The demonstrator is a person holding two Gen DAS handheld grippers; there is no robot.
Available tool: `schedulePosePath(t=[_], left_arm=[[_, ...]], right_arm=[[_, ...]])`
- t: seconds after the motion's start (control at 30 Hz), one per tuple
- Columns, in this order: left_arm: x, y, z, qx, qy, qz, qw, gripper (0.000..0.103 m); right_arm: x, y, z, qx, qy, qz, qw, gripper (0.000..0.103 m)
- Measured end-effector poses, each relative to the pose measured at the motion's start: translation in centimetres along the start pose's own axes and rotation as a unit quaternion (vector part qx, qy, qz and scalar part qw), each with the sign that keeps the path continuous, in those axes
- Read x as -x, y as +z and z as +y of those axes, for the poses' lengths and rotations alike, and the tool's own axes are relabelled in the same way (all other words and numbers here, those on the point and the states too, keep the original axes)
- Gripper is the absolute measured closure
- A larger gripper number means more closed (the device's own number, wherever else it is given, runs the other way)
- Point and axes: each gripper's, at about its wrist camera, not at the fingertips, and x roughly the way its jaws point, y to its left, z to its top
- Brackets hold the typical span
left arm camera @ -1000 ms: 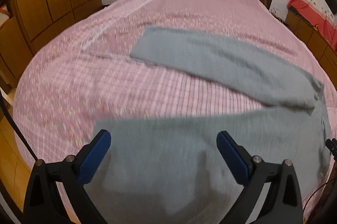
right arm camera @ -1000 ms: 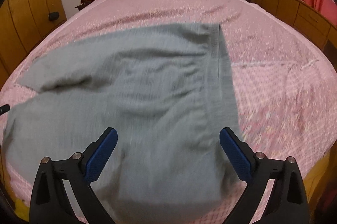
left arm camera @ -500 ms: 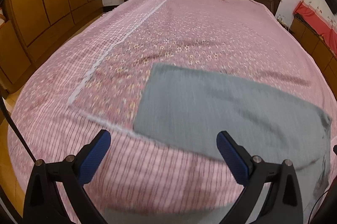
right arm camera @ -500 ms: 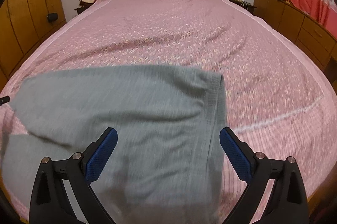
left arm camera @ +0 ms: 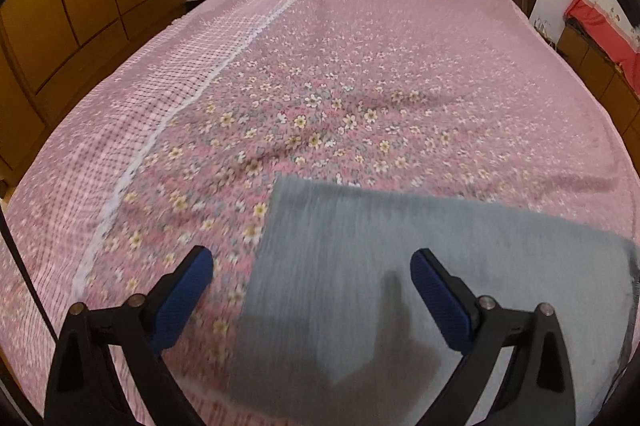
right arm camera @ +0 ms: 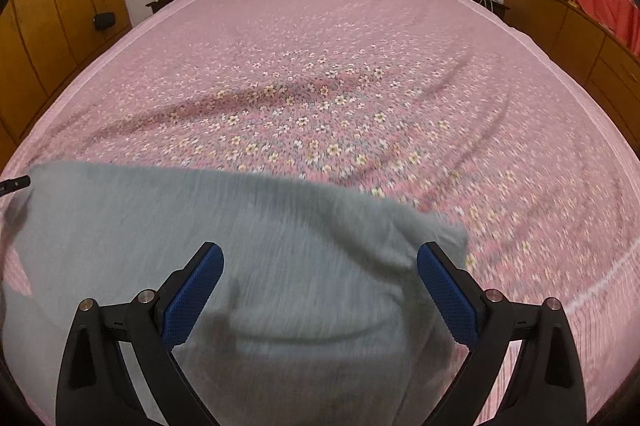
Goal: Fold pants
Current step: 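Move both open grippers over the sweatpants toward the grasp points, then close both grippers on the sweatpants fabric and lift it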
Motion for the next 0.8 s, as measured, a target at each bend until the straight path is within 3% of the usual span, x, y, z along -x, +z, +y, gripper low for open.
schedulePosePath(t=[0.2, 0.37, 0.6, 0.7, 0.8], left_arm=[[-2.5, 0.8, -0.3, -0.009, 0.011, 0.016, 0.9998, 0.004], [-3.4, 0.8, -0.6, -0.016, 0.012, 0.006, 0.9998, 0.004], [-4.0, 0.8, -1.2, -0.02, 0.005, -0.006, 0.9998, 0.013], [-3.7, 0.7, -1.7, -0.024, -0.004, -0.009, 0.9997, 0.031], [-3.1, 0.7, -2.1, -0.034, -0.012, -0.008, 0.9993, 0.062]], right_arm=[[-3.0, 1.4, 0.6, 0.026, -0.008, 0.015, 1.0, 0.004], [-5.4, 1.7, 1.2, 0.054, -0.012, 0.035, 0.998, 0.005], [-7.3, 2.1, 0.7, 0.039, 0.017, 0.056, 0.998, 0.007], [-7.2, 2.2, 0.8, 0.041, 0.03, 0.055, 0.997, 0.02], [-6.5, 2.2, 1.3, 0.053, 0.045, 0.049, 0.996, 0.057]])
